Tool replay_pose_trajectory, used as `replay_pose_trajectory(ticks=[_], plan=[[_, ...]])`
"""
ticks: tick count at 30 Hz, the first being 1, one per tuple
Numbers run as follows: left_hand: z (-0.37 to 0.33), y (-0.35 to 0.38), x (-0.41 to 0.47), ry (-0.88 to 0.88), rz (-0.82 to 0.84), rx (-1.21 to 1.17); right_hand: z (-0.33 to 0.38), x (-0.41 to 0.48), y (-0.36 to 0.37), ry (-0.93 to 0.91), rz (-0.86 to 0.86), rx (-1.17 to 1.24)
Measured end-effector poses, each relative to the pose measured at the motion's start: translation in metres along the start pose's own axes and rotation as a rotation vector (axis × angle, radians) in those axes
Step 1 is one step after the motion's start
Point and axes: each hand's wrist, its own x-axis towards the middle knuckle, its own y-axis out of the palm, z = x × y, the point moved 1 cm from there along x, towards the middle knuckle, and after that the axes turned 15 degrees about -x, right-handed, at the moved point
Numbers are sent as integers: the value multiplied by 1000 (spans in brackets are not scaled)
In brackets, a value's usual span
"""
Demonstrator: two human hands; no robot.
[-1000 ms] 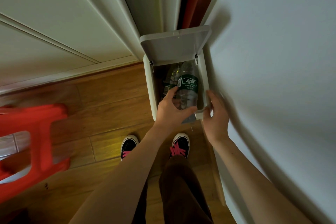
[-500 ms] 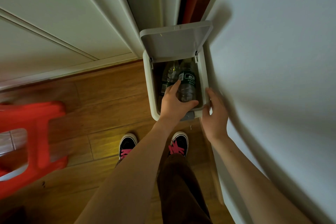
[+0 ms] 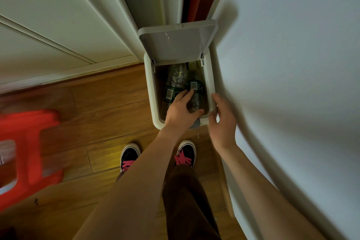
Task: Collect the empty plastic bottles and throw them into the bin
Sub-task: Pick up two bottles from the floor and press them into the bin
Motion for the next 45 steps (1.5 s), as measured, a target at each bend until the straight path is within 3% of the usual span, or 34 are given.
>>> replay_pose_trajectory(ticks=[3, 5, 8, 12, 16, 20, 24, 30, 39, 45], plan=[[1, 2, -1, 55, -68, 160, -1, -2, 2, 10, -8, 8], [1, 2, 3, 2, -87, 238, -2, -2, 3, 10, -9, 10], [1, -2, 8, -40, -36, 155, -2, -2, 2, 9, -4, 28], [-9, -30, -11, 169, -90, 50, 2, -2, -2, 18, 3, 30], [-34, -87, -35, 363, -288, -8, 16, 0, -13, 48, 29, 26], [-79, -149, -37, 306, -537, -240, 29, 2, -24, 144, 104, 54], [-124, -170, -5, 114, -266, -553, 33, 3, -26, 290, 170, 153], [-118, -154, -5, 57, -96, -463, 24, -1, -24, 337, 199, 392], [-33, -123, -50, 342, 151, 139, 27, 6, -36, 438, 327, 610], [3, -93, -45, 390, 117, 334, 23, -2, -21, 332, 248, 337]])
